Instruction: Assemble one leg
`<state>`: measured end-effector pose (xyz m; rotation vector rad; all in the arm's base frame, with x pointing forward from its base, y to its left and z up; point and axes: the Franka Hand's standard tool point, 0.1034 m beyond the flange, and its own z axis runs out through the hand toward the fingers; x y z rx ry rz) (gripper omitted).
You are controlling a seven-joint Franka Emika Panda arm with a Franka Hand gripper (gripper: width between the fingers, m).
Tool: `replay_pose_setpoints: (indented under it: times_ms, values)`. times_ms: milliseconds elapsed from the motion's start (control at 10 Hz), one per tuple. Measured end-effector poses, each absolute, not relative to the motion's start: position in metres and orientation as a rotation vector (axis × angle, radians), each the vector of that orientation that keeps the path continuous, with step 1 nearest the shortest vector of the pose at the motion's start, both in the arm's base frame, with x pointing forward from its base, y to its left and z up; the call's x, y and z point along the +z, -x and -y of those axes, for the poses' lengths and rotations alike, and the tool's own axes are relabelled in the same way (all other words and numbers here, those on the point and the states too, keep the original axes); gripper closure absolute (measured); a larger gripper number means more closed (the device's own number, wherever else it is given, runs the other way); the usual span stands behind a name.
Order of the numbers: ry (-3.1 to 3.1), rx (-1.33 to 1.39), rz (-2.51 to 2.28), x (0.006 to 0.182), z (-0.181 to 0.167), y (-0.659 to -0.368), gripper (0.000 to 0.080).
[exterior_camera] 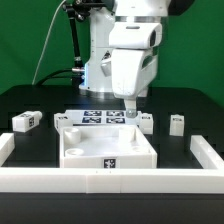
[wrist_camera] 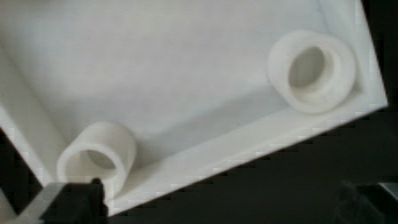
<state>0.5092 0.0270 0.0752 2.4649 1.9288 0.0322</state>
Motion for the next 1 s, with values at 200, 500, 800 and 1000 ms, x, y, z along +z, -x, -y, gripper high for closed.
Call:
replay_pose_setpoints:
  times_ms: [200,500,800,1000]
  values:
    - [-2.289,0.048,-2.094,0.066,-0.012,-0.499,0.015]
    - [-2.167,0.043,-2.188,0.062,-0.001,-0.495,0.015]
    - [-2.169,0.041,-2.188,0.061,0.0,-0.494,0.015]
    - [-2.144,0.034,-2.227,0.045,0.011,-0.477,0.015]
